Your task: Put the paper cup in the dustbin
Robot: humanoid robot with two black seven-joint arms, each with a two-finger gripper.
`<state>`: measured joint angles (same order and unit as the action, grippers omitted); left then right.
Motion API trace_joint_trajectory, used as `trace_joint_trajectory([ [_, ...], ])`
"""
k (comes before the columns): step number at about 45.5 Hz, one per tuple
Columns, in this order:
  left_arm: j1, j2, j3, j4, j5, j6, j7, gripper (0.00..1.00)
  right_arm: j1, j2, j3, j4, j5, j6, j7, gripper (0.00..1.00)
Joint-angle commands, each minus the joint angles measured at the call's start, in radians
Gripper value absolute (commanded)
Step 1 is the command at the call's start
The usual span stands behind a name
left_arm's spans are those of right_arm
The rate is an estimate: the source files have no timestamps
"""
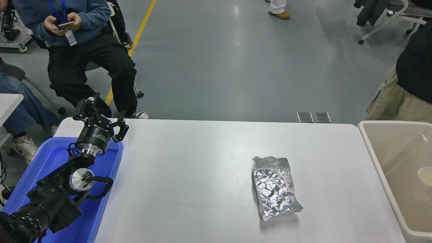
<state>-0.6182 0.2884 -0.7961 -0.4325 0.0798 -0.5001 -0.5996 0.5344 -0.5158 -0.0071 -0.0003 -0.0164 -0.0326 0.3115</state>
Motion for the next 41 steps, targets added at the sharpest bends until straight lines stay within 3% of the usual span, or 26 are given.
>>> trace_joint_trajectory([
  [1, 0.0, 0.0, 0.0, 0.0, 0.0, 0.0, 0.001, 1.0, 0.004, 0.003, 0.006, -0.004, 0.0, -0.01, 0.008, 0.99],
  [15, 0.0, 0.0, 0.0, 0.0, 0.0, 0.0, 0.0, 1.0, 0.053, -0.003, 0.015, 0.003, 0.001, 0.022, 0.006, 0.99],
  [24, 0.0, 0.0, 0.0, 0.0, 0.0, 0.0, 0.001, 1.0, 0.082, -0.056, 0.159, 0.025, 0.003, 0.103, 0.009, 0.99],
  [41, 0.0, 0.0, 0.0, 0.0, 0.0, 0.0, 0.001, 1.0, 0.087, -0.242, 0.579, 0.482, -0.011, 0.128, 0.021, 0.99],
])
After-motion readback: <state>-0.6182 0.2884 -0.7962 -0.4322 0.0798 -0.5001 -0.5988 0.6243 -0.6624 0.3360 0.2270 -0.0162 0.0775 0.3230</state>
